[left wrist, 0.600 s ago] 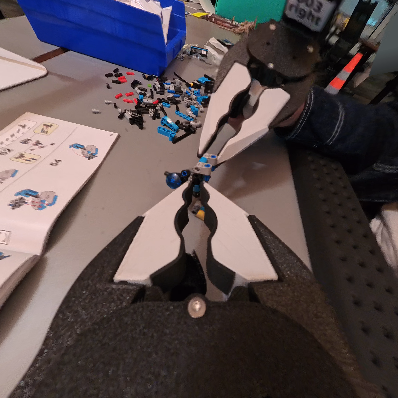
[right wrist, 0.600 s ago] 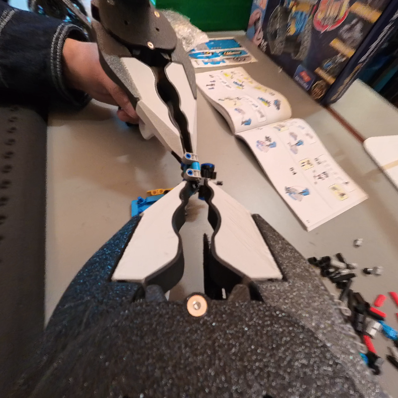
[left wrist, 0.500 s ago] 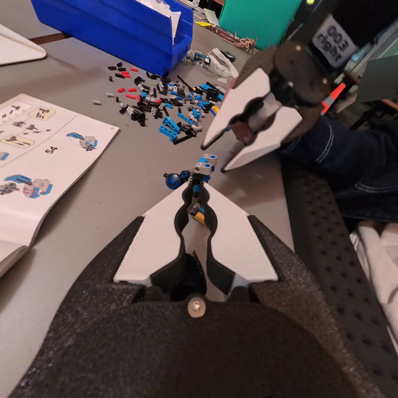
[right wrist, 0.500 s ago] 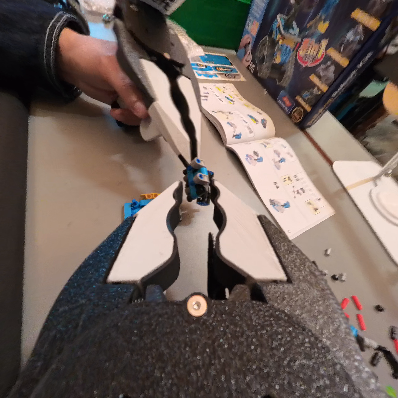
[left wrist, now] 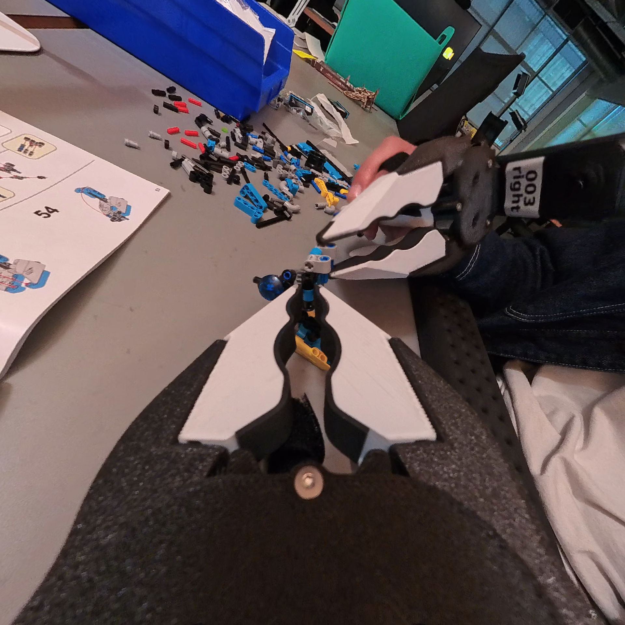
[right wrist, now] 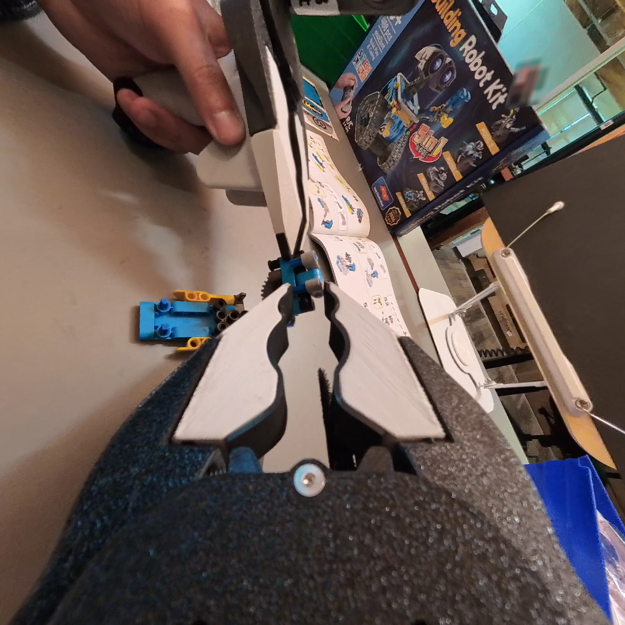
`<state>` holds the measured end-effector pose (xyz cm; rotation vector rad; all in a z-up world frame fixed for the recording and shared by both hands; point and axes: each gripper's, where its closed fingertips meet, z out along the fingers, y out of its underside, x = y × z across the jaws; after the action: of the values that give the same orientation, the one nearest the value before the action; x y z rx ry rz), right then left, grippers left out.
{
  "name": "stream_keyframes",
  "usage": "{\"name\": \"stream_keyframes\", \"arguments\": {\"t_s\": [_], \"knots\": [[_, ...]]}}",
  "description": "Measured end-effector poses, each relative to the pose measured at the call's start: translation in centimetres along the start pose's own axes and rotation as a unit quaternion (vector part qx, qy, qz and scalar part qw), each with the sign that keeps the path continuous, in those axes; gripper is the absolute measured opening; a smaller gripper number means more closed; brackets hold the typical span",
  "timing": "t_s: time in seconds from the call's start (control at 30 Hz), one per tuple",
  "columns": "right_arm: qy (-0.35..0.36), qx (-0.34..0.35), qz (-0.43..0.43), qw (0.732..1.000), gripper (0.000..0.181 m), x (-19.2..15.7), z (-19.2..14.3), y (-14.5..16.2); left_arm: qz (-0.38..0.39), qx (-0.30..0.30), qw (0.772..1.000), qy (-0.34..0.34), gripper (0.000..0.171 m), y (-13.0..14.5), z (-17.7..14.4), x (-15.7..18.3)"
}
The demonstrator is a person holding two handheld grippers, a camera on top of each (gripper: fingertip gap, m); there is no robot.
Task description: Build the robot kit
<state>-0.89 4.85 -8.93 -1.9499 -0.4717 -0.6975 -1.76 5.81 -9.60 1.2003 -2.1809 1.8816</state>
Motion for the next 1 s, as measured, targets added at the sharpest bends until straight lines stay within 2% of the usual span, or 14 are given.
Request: {"name": "stream_keyframes", "arguments": {"t_s": [1.0], "knots": [[-0.019,-0.011,0.025,0.999,0.017,-0.07,-0.04,0.46,0.033,-0.002,0.999,-0.011,0.005,-0.02,0.08,0.23]]}}
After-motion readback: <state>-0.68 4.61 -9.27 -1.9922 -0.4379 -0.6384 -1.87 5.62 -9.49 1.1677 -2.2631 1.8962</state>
